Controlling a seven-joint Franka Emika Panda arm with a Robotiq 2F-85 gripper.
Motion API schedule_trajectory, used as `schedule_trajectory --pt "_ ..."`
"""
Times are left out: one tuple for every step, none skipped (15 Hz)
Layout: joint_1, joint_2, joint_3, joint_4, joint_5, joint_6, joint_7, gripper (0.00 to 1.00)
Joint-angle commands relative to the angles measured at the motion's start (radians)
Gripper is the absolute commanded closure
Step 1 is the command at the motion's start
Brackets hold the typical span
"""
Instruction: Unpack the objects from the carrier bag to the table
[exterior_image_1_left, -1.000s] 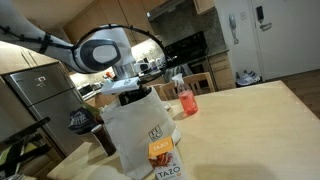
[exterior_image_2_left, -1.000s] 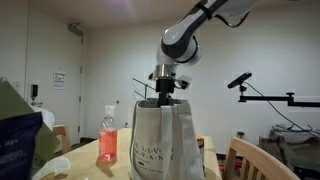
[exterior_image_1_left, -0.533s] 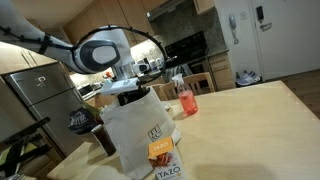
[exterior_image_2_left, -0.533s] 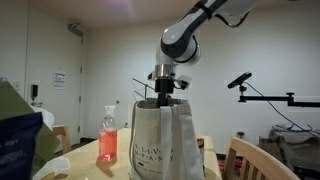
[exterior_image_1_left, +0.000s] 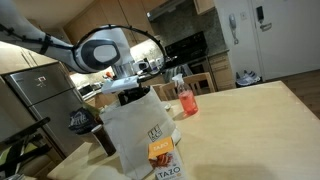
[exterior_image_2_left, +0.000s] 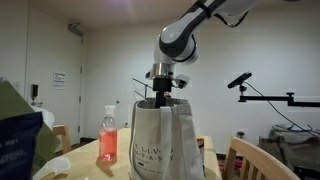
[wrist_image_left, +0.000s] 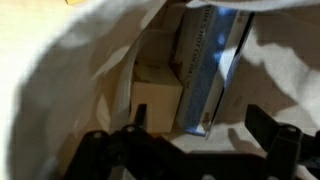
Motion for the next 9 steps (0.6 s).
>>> schedule_trajectory --pt "-0.001 0.032 0.011 0.072 -0.054 -0.039 0.04 0.0" --pt "-0.004 0.04 0.014 0.085 -0.057 -0.044 0.04 0.0" --pt "-0.007 0.046 0.019 0.097 -0.055 -0.047 0.037 0.0" --pt "-0.012 0.052 0.027 0.108 -0.044 -0.046 0.026 0.0" --pt "-0.012 0.057 0.029 0.118 -0.043 -0.042 0.027 0.0" --pt "-0.013 0.062 0.034 0.128 -0.04 -0.041 0.021 0.0" --pt "-0.011 0.067 0.035 0.139 -0.046 -0.04 0.023 0.0" --pt "-0.008 0.074 0.037 0.153 -0.05 -0.044 0.023 0.0" --pt "-0.006 0.08 0.039 0.165 -0.053 -0.042 0.021 0.0"
